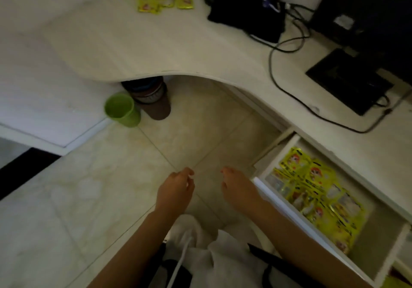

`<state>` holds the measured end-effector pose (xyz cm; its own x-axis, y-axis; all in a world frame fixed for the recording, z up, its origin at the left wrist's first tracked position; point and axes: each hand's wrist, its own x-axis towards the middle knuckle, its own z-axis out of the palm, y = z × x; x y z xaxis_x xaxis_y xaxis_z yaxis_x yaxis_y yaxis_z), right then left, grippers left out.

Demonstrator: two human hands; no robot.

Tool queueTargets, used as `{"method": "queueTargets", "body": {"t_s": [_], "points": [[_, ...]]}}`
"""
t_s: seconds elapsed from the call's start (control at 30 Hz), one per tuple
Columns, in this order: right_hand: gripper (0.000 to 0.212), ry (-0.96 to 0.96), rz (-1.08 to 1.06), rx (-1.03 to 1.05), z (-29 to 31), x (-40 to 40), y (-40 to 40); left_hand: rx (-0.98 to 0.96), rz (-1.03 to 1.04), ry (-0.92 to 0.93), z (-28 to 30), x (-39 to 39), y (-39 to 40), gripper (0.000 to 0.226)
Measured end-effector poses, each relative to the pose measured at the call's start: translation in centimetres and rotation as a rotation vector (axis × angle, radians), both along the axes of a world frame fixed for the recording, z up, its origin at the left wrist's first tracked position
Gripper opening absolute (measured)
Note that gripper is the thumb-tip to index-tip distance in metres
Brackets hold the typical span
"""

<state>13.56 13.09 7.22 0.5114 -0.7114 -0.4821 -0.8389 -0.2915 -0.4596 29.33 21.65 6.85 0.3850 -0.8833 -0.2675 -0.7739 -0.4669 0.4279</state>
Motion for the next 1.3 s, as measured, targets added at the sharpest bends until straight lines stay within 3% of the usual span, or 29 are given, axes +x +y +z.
{"method": "queueTargets", "body": {"t_s": [0.3, 0.67, 0.9, 1.3], "points": [[0.039, 0.049, 0.129, 0.129, -0.4, 13.6, 1.0, 0.022, 0.046, -0.058, -0.2, 14.7, 4.1, 0.025], [0.037, -0.030, 0.166, 0.060, 1.6, 26.2, -3.3, 0.027, 0.192, -0.083, 0.2, 28.4, 2.0, 0.021], [0.037, -0.140, 0.127, -0.036, 3.0, 33.8, -11.1, -0.027, 0.218, -0.102, 1.2, 34.7, -5.8, 0.022], [0.036, -0.119, 0.166, -0.139, 5.1, 44.4, -26.1, -0.088, 0.213, -0.072, 2.4, 43.6, -20.7, 0.022]]}}
